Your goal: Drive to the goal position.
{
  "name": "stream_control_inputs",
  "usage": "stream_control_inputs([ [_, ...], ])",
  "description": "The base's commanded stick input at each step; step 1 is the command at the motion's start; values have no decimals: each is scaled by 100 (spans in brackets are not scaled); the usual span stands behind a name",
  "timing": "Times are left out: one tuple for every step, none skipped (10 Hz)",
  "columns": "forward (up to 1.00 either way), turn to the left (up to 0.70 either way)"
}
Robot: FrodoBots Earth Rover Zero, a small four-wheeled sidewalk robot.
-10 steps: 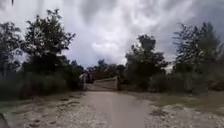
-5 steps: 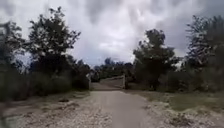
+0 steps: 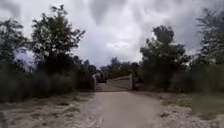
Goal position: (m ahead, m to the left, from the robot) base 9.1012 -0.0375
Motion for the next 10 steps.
stream_control_inputs([
  [85, 0],
  [85, 0],
  [85, 0],
  [85, 0],
  [85, 0],
  [85, 0],
  [85, 2],
  [85, 34],
  [85, 28],
  [85, 4],
])
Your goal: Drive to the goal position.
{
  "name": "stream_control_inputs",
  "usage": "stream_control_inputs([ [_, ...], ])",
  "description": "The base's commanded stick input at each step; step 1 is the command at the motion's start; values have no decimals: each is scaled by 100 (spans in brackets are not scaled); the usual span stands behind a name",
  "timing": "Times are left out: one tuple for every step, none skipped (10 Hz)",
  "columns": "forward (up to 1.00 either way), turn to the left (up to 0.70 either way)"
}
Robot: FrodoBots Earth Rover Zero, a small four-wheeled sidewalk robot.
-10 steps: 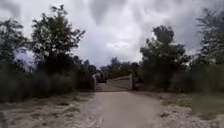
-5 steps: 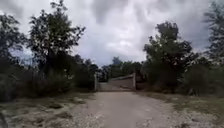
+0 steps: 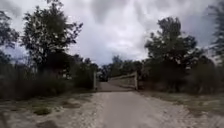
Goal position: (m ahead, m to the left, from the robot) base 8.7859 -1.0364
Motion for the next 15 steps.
stream_control_inputs([
  [85, 0],
  [85, 13],
  [85, 29],
  [85, 27],
  [85, 12],
  [85, 0],
  [85, 0],
  [85, 2],
  [85, 34],
  [85, 26],
  [85, 11],
  [85, 0],
  [85, 0],
  [85, 0],
  [85, 0],
])
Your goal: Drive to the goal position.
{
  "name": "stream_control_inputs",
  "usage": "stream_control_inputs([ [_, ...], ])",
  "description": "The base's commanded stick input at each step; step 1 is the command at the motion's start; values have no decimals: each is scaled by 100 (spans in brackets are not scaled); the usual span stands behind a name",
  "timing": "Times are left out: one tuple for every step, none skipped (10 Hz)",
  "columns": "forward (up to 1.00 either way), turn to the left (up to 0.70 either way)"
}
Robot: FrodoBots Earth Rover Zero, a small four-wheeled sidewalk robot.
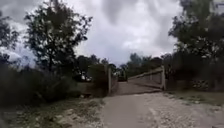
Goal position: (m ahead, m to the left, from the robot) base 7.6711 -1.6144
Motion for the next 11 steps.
stream_control_inputs([
  [85, 0],
  [85, 0],
  [85, -14],
  [85, -24],
  [85, -2],
  [85, -14],
  [85, -31],
  [85, -12],
  [85, -21],
  [85, -28],
  [85, -20],
])
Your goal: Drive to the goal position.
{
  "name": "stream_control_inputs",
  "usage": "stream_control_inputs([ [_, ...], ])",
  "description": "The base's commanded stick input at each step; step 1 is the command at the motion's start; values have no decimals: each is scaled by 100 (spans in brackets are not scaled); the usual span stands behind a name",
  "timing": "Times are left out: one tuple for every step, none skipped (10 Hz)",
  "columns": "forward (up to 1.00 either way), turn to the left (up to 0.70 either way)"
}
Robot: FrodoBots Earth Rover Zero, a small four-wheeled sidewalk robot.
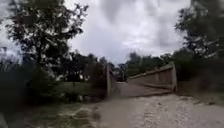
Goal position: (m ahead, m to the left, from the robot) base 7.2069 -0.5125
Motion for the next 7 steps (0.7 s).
stream_control_inputs([
  [85, -1],
  [85, 0],
  [85, 0],
  [85, 0],
  [85, 0],
  [85, 0],
  [85, 0],
])
